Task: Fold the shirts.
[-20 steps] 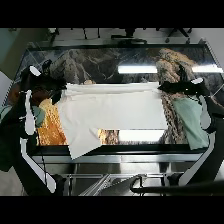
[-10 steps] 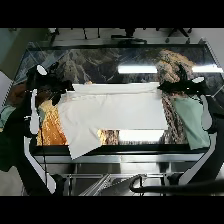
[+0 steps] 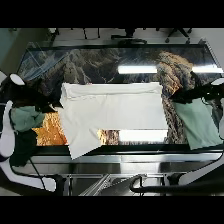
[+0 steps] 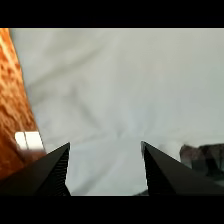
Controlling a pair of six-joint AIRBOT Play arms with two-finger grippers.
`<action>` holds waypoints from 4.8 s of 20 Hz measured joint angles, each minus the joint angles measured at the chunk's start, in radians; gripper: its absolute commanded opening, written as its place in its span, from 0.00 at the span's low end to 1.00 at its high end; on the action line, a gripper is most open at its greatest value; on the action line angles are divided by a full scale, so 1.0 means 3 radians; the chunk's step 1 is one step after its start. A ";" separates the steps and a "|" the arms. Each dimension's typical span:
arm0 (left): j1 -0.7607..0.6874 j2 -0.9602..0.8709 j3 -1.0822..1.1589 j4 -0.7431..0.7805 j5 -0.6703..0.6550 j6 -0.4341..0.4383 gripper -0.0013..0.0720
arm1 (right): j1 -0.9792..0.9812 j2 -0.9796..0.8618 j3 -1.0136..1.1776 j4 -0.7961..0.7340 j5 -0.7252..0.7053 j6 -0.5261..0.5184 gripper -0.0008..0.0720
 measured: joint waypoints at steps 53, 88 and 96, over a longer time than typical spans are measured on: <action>-0.0118 0.1283 -0.0913 -0.0600 0.0687 0.0615 0.04 | 0.0211 0.0894 -0.1085 0.0535 -0.0553 -0.0037 0.05; -0.1483 -0.1047 0.1816 -0.0641 0.0654 0.0348 0.04 | 0.0477 -0.0234 0.0362 0.0540 -0.0158 -0.0331 0.04; -0.2572 -0.1798 0.1825 -0.0666 0.1559 0.0197 0.04 | 0.0219 0.0481 0.0771 0.0631 0.0512 0.0103 0.04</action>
